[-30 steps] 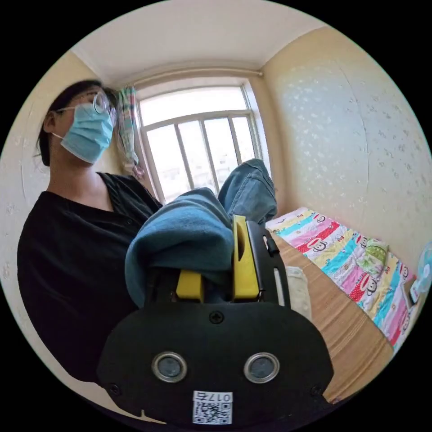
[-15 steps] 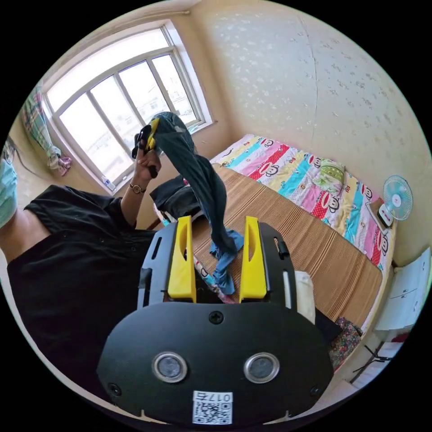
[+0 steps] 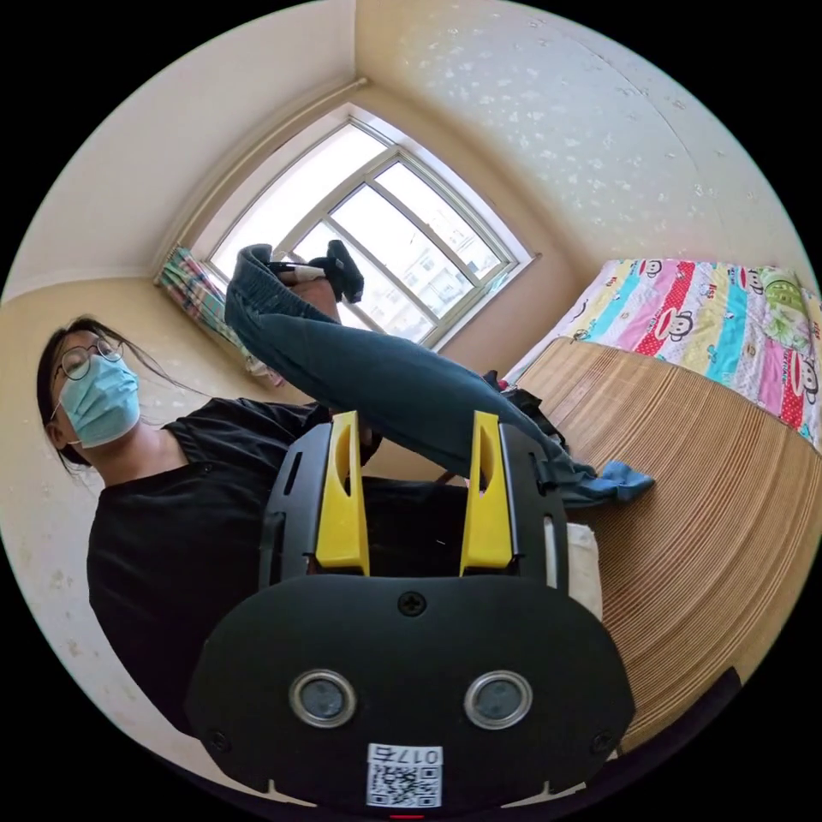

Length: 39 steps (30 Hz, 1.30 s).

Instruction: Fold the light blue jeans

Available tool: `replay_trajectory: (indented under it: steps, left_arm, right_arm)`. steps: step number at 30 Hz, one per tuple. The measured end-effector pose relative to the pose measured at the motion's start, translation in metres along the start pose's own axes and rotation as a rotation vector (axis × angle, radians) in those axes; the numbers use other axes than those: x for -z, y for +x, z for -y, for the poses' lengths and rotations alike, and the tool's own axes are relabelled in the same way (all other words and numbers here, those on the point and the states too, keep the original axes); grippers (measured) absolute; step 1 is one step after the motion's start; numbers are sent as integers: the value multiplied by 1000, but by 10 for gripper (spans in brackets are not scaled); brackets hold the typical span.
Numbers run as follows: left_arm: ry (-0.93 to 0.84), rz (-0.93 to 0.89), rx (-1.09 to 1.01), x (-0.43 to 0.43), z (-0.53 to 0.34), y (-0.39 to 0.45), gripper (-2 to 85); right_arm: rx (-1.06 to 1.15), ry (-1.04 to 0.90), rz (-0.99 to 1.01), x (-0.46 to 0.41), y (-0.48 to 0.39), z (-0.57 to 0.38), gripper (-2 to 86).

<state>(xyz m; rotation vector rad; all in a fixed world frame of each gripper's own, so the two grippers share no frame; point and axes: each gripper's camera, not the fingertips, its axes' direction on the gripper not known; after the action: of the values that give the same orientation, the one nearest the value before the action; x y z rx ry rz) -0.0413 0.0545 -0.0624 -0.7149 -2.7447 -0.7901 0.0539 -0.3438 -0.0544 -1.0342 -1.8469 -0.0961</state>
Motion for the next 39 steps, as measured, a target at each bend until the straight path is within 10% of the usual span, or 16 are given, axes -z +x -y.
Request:
replay_trajectory:
  steps: [9,19,39]
  left_arm:
    - [250,-483,133,-50,-62,-30,21]
    - [29,-581,575,-159,-152,-53,20]
    - [-25,-545,581,-216,-206,18,26]
  right_arm:
    - [-29,36,379,-16,55,-29,192]
    - [55,49,804,-59,82,-38,210]
    - [213,7,905,-79,38,-57,128]
